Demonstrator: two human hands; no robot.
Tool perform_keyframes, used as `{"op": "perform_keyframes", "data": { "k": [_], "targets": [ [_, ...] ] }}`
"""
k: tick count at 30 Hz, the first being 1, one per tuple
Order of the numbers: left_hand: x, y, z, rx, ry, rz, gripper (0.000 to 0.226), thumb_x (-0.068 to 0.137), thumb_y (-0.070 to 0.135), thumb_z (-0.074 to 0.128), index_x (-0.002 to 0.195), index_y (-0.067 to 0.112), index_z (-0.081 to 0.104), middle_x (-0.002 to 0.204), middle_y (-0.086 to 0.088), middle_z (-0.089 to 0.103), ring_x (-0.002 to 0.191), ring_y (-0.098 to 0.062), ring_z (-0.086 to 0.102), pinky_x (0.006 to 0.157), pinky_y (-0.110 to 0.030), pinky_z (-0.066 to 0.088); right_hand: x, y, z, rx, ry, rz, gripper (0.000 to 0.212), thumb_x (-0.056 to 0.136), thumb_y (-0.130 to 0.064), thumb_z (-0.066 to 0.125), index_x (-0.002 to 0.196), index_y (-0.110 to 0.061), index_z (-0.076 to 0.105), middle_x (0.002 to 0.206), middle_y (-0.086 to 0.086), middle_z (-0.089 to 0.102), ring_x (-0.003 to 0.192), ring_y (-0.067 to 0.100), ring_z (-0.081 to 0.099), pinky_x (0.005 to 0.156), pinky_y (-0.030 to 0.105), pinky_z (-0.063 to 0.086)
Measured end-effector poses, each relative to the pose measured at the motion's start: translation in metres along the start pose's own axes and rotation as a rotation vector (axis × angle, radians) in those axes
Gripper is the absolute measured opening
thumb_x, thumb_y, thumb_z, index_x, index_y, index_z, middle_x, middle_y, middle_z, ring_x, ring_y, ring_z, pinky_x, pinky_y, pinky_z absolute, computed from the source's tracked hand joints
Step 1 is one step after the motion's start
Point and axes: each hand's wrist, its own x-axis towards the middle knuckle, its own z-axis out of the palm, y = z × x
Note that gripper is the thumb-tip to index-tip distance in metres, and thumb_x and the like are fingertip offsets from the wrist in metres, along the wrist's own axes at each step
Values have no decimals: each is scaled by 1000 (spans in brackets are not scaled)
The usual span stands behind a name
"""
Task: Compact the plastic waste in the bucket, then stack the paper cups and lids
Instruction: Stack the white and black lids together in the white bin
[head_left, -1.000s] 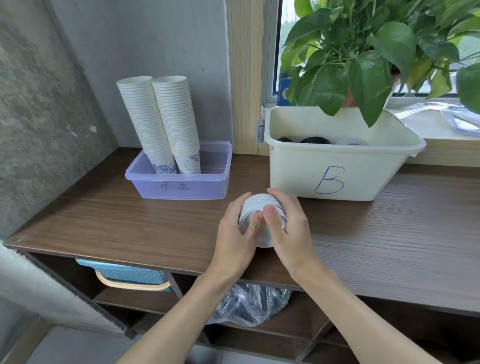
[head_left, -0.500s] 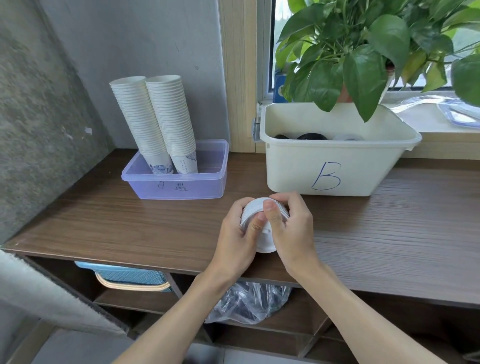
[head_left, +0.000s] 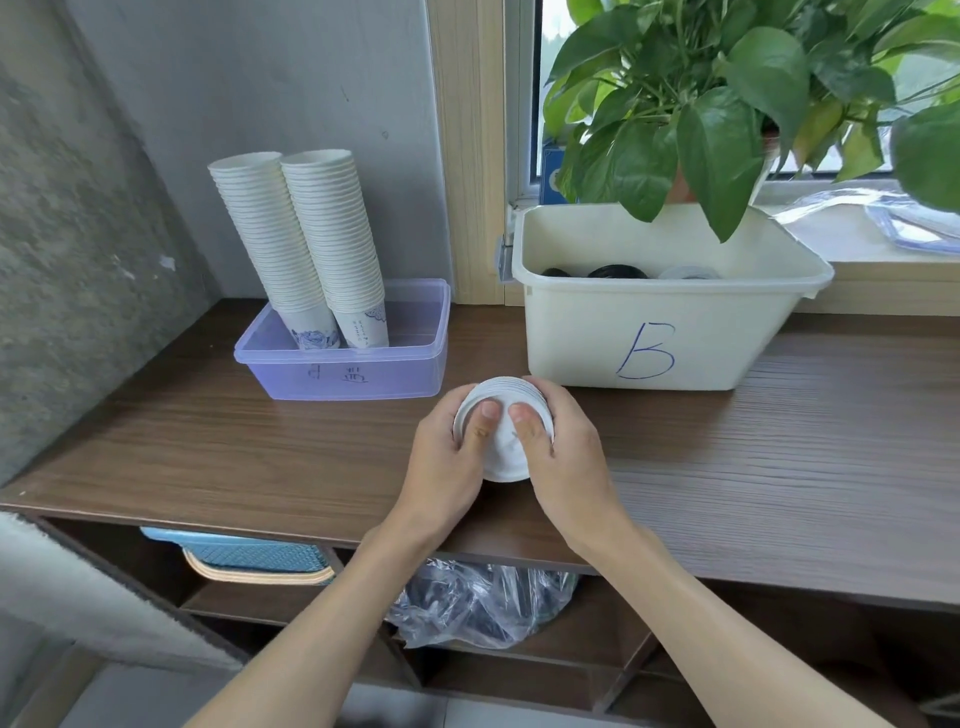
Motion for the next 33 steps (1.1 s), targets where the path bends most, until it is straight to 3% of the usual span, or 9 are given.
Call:
{"op": "perform_keyframes", "data": {
  "k": [5,8,12,14,18,22,28,31,33],
  "targets": [
    [3,-3,4,59,-4,-41,39,96,45,51,111,11,66,99,4,71,88,1,64,78,-12,46,3,-1,-1,65,3,63,17,99,-24,51,103,-41,52,104,-16,62,98,-4,57,84,9,42],
    [3,-1,3,77,43,-98,33,103,38,48,112,11,64,100,4,68,84,9,60,74,-7,43,5,1,1,55,-36,83,26,98,-33,48,122,-27,54,116,-12,62,106,-1,56,91,14,42],
    [3,4,-2,-36,-10,-178,42,95,50,53,113,15,66,102,-1,72,87,-9,67,78,-22,53,4,2,1,52,-70,120,31,100,-29,44,127,-16,54,111,-8,65,101,2,58,84,12,43],
    [4,8,-2,-53,-84,-172,32,96,43,61,108,14,69,93,-6,73,74,-17,69,65,-33,57,4,2,0,79,-59,148,27,102,-23,41,124,-15,55,107,-7,65,97,2,58,81,11,43],
    [4,18,2,-65,-105,-165,22,99,24,61,108,5,67,84,-11,68,57,-10,63,47,-27,51,3,-7,-3,104,-66,177,24,103,-20,38,121,-13,53,101,-7,63,87,-5,59,76,16,43],
    [24,46,2,-54,-110,-122,25,97,30,62,110,10,68,90,-7,73,67,-8,67,53,-27,52,21,-33,-22,134,-64,138,21,103,-24,38,112,-21,57,100,-5,65,88,-2,58,79,15,43],
    [96,113,-3,-103,12,37,40,89,46,67,112,14,69,97,0,75,86,-11,69,69,-23,55,81,-87,-82,86,-32,-8,37,103,-33,37,93,-11,64,78,6,64,70,16,58,67,37,51],
    [131,130,7,-103,27,49,47,86,50,66,117,14,66,104,-3,73,95,-19,69,76,-34,55,116,-96,-123,-211,37,-38,28,98,-21,46,85,-10,68,78,5,69,70,14,63,71,37,51],
    [149,130,20,-55,-6,35,38,93,39,67,121,13,62,104,0,70,94,-14,67,74,-27,54,140,-92,-148,-452,-45,9,26,95,-16,49,79,-8,67,85,8,71,80,22,64,78,38,50]
  ]
}}
